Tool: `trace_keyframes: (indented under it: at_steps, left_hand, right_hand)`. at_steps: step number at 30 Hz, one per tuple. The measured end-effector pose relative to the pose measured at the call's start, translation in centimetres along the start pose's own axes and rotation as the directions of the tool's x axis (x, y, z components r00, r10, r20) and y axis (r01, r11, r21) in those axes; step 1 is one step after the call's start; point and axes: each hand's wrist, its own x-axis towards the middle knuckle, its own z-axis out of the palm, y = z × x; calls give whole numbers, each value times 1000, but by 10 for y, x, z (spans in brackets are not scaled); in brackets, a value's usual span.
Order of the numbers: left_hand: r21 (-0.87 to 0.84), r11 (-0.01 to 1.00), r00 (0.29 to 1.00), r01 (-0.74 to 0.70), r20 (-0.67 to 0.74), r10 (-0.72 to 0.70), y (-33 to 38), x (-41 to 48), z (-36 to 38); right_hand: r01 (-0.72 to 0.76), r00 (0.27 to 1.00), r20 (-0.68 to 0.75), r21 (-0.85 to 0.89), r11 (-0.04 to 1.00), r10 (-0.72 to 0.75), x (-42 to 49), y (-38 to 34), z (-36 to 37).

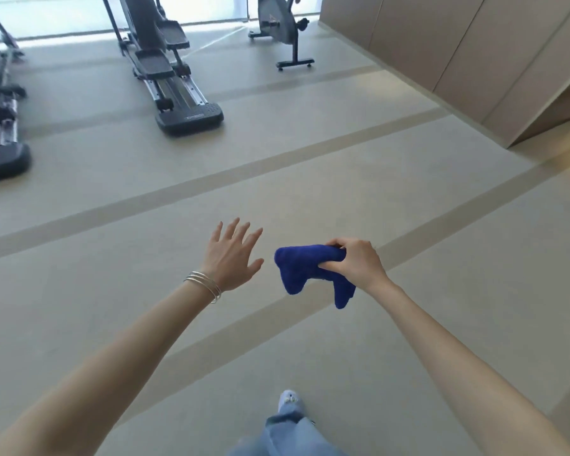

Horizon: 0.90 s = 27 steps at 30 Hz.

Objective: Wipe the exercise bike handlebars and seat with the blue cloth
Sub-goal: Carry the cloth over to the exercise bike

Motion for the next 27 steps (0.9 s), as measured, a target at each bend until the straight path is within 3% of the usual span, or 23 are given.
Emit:
trace_keyframes:
  at_steps: [10,27]
  left_hand:
    - [24,994,993,107,37,-108,-32,99,0]
    - [22,999,999,-31,25,30,-172,361,-23]
  right_hand:
    - [50,995,81,17,999,-51,132,0,-18]
    - [14,999,-42,148,989,-8,387,-64,-28]
